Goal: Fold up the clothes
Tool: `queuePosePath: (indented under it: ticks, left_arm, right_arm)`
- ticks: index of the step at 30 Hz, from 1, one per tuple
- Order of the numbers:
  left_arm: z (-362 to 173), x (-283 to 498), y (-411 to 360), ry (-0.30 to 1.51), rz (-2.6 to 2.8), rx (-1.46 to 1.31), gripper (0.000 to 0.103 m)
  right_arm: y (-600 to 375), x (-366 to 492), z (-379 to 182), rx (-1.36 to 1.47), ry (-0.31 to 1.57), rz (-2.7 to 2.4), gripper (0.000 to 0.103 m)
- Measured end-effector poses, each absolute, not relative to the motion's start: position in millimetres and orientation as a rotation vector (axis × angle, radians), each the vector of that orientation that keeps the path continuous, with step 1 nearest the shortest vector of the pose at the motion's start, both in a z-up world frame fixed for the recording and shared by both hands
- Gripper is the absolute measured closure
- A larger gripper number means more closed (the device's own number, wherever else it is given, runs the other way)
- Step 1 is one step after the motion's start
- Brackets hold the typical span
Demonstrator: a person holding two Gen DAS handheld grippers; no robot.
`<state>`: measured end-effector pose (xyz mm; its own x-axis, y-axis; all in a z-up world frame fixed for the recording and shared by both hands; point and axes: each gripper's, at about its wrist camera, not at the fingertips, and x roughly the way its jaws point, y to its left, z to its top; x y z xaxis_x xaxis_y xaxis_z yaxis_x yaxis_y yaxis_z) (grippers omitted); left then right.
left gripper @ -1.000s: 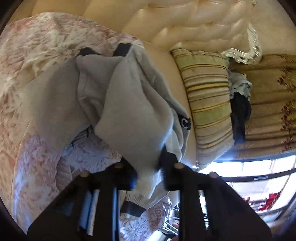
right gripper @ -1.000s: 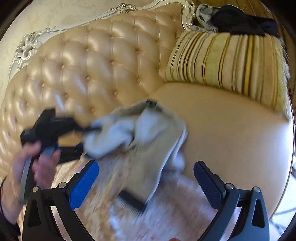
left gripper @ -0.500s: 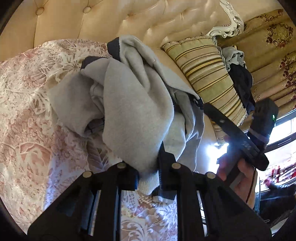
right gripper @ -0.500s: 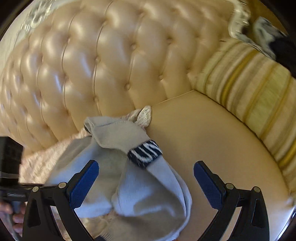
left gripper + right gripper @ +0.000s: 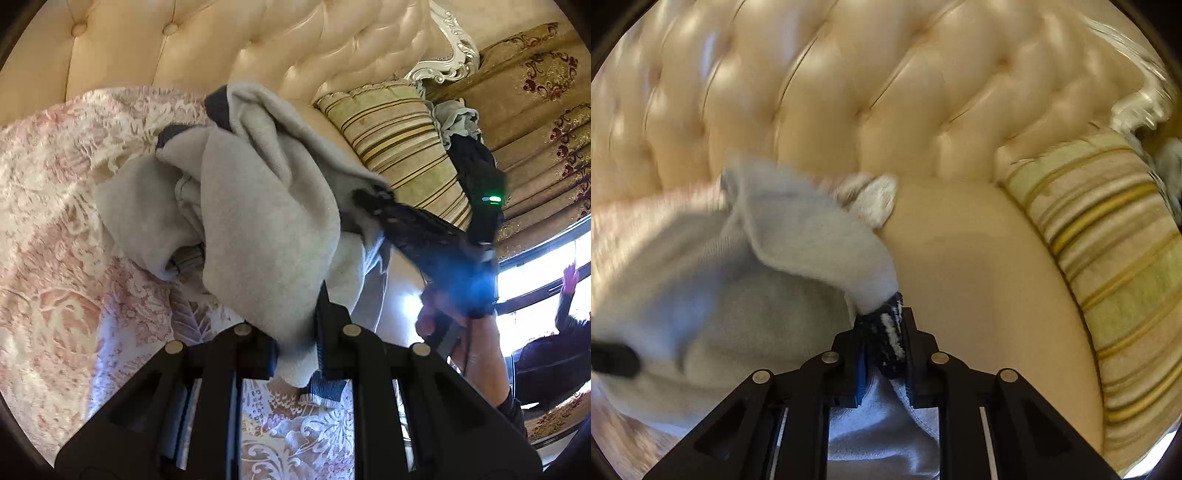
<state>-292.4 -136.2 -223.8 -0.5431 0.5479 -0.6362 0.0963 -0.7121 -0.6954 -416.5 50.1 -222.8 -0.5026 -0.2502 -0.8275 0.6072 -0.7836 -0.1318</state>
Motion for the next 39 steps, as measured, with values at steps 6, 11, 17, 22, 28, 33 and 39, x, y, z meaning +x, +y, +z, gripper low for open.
queuePosePath:
  ticks: [6,11,17,22,28,33,39]
  left_arm:
    - [-147,-257,-163,-1.001,2.414,-1.159,0.085]
    - [-46,-178,-196,-0.983,2.541,-0.975,0.085]
    - [71,-23,-243,-0.856,2.797,-0.792,0.085]
    - [101,108,-276,-0.795,2.973,-0.802,0.085]
    - [-9,231,-298,-0.968,3.033,-1.058,0.085]
    - [-131,280,-287,-1.216,2.922,-1.271,0.085]
    - [-213,307,-254,-1.453,2.723,-1.358,0.071]
  right_arm:
    - [71,-386,-136,0.996,0.373,-2.386,0.088]
    - [62,-332,-29,0.807,0.304,-2.407,0.088]
    - [24,-223,101,0.634,0.244,-2.302,0.088]
    - [-32,-126,143,0.606,0.193,-2.151,0.088]
    - [-89,-25,54,0.748,0.153,-1.997,0.088]
    - [-108,27,-86,0.980,0.189,-1.940,0.088]
    - [-82,48,-188,1.200,0.279,-1.967,0.088]
